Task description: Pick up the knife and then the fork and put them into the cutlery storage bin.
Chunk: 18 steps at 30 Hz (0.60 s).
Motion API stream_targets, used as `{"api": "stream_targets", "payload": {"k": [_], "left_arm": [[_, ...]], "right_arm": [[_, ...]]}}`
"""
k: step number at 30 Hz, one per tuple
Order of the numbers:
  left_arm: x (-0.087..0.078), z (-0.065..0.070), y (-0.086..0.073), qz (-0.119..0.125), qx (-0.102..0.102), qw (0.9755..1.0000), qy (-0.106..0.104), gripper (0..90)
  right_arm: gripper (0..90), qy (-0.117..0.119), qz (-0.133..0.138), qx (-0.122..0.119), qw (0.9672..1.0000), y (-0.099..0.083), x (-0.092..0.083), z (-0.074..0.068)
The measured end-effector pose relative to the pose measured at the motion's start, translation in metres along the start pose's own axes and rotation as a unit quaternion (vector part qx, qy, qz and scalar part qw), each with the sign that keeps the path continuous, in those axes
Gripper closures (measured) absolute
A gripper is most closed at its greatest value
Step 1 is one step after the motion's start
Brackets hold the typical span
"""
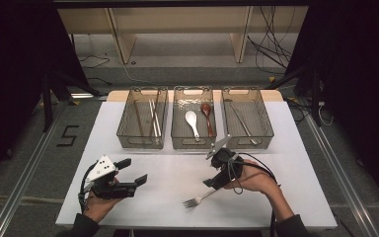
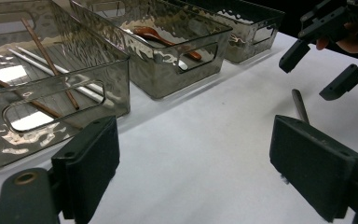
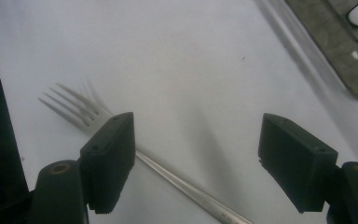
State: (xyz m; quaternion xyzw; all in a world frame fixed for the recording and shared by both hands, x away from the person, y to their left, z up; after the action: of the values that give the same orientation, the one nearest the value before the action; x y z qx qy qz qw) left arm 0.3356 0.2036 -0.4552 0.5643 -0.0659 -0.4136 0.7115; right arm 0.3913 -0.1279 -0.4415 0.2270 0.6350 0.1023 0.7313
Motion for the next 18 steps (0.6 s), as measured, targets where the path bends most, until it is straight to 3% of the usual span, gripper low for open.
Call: {"api": "stream_targets", "payload": {"k": [8,18], "left_arm": [[0.001,0.000,-0.001,-0.002,0.001,1.0000,0.001,15.7],[0.001,0.000,-0.001,-0.003,0.002,1.0000,0.001,15.8]], "right_arm": [[28.0,0.006,-0.039,-0.035,0.9986,-0.001,0.010,-0.005],[30.1,0.015,-0.072,-0.058,0.9956,0.000,0.020,-0.013]]}}
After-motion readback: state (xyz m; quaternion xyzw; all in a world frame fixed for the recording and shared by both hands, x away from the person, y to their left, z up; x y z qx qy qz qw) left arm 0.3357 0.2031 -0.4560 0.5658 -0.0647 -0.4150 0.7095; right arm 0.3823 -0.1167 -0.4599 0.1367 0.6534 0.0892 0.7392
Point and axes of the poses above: each handheld gripper's, and its own axes: x roughly forward along the jaws, y roughly out of its top, z roughly to its right, the point moved 2 cm from there along x, roughly forward along the jaws, and after that the axes turned 15 degrees about -x, right-handed, at the moved point
